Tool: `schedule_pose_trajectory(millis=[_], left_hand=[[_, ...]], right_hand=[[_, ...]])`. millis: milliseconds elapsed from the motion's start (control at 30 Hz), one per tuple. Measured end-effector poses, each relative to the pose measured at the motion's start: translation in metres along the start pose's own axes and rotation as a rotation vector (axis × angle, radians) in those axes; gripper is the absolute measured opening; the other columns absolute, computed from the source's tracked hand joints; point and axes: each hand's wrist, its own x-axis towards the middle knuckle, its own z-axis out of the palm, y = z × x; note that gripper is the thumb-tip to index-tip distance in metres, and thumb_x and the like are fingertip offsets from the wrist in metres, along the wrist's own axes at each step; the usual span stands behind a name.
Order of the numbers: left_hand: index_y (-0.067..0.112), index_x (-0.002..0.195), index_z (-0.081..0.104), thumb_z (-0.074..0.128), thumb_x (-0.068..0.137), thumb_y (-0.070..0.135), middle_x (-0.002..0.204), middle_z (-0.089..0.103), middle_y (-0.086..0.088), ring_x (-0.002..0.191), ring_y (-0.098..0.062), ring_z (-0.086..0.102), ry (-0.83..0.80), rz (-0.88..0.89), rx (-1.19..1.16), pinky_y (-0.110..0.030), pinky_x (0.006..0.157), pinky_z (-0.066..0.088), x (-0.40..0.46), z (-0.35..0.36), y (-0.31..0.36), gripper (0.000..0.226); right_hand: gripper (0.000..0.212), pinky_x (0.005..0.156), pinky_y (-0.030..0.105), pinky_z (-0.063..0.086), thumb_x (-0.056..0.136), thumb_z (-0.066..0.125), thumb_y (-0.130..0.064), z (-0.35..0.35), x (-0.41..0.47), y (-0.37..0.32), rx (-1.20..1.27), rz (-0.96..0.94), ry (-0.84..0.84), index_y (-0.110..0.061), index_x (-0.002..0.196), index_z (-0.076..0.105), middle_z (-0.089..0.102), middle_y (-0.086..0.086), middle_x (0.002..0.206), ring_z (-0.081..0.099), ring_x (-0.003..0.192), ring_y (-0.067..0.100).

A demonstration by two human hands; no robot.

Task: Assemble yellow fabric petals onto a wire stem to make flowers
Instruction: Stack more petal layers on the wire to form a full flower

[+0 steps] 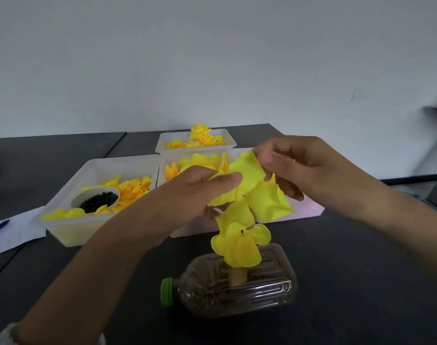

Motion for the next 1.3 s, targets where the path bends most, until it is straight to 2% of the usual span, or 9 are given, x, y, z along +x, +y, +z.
schedule_pose_trajectory(millis=[133, 200, 300, 367, 500, 800, 1000, 1167, 1300], left_hand=[[0.008, 0.097, 0.070, 0.068, 0.077, 0.050, 0.106, 0.069, -0.020, 0.102, -0.033, 0.067, -0.078, -0.013, 0.058, -0.040, 0.092, 0.055, -0.002, -0.002, 0.002, 0.047], [0.000, 0.101, 0.067, 0.072, 0.077, 0.046, 0.102, 0.068, -0.024, 0.093, -0.033, 0.069, -0.114, -0.004, 0.089, -0.035, 0.081, 0.058, -0.003, -0.002, 0.001, 0.052], [0.003, 0.095, 0.067, 0.066, 0.074, 0.032, 0.073, 0.067, -0.005, 0.061, -0.005, 0.064, -0.093, -0.045, 0.058, -0.015, 0.057, 0.052, -0.004, -0.002, -0.002, 0.037], [0.006, 0.096, 0.066, 0.065, 0.082, 0.028, 0.064, 0.064, 0.009, 0.055, 0.003, 0.061, -0.072, -0.110, 0.077, -0.010, 0.052, 0.047, -0.004, -0.001, -0.006, 0.026], [0.019, 0.104, 0.069, 0.063, 0.089, 0.032, 0.088, 0.074, 0.007, 0.076, 0.005, 0.068, -0.016, -0.146, 0.167, -0.014, 0.054, 0.044, -0.002, -0.002, -0.023, 0.021], [0.010, 0.087, 0.068, 0.058, 0.093, 0.033, 0.060, 0.059, 0.005, 0.049, 0.006, 0.054, 0.064, -0.144, 0.182, -0.015, 0.049, 0.039, 0.005, 0.008, -0.054, 0.026], [0.027, 0.075, 0.065, 0.059, 0.091, 0.031, 0.057, 0.055, 0.005, 0.053, -0.002, 0.051, -0.004, -0.099, 0.145, -0.020, 0.053, 0.040, 0.009, 0.001, -0.058, 0.018], [0.012, 0.077, 0.056, 0.062, 0.087, 0.028, 0.055, 0.048, 0.000, 0.050, -0.009, 0.045, -0.015, -0.139, -0.165, -0.018, 0.045, 0.037, 0.015, -0.004, -0.059, 0.020], [0.009, 0.095, 0.053, 0.062, 0.085, 0.038, 0.055, 0.045, 0.001, 0.049, -0.010, 0.043, -0.104, -0.151, -0.337, -0.020, 0.043, 0.035, 0.016, -0.006, -0.066, 0.032]], right_hand=[[0.050, 0.049, 0.027, 0.033, 0.084, 0.056, -0.036, 0.001, 0.004, 0.002, 0.073, 0.027, -0.127, 0.013, 0.080, 0.050, 0.041, 0.026, 0.063, 0.037, 0.046, 0.015], [0.048, 0.045, 0.023, 0.031, 0.085, 0.057, -0.032, 0.002, 0.006, 0.007, 0.140, 0.066, -0.090, 0.015, 0.085, 0.051, 0.041, 0.022, 0.063, 0.036, 0.042, 0.013], [0.044, 0.044, 0.026, 0.029, 0.088, 0.059, -0.029, 0.000, 0.009, 0.020, 0.240, 0.159, -0.032, 0.015, 0.090, 0.052, 0.041, 0.015, 0.065, 0.036, 0.042, 0.014], [0.029, 0.043, 0.025, 0.029, 0.092, 0.058, -0.022, 0.002, 0.008, 0.028, 0.278, 0.225, -0.009, 0.005, 0.083, 0.054, 0.044, 0.010, 0.062, 0.037, 0.040, 0.013], [0.019, 0.040, 0.020, 0.034, 0.095, 0.057, -0.020, 0.006, 0.005, 0.050, 0.351, 0.360, -0.045, -0.010, 0.078, 0.054, 0.053, -0.001, 0.056, 0.042, 0.038, 0.013], [0.045, 0.038, 0.021, 0.035, 0.100, 0.042, -0.036, 0.021, -0.002, 0.082, 0.168, 0.414, -0.104, -0.024, 0.060, 0.057, 0.057, 0.001, 0.056, 0.045, 0.040, 0.013], [0.050, 0.042, 0.024, 0.034, 0.089, 0.045, -0.060, 0.019, -0.005, 0.086, 0.201, 0.381, -0.108, -0.016, 0.069, 0.058, 0.054, 0.004, 0.057, 0.043, 0.045, 0.017], [0.046, 0.043, 0.020, 0.031, 0.098, 0.044, -0.040, 0.017, -0.009, 0.083, 0.277, 0.372, -0.147, -0.017, 0.058, 0.050, 0.043, 0.005, 0.054, 0.036, 0.044, 0.015], [0.040, 0.044, 0.020, 0.028, 0.094, 0.048, -0.030, 0.018, -0.017, 0.078, 0.317, 0.319, -0.151, -0.014, 0.058, 0.049, 0.038, 0.007, 0.053, 0.031, 0.045, 0.016]])
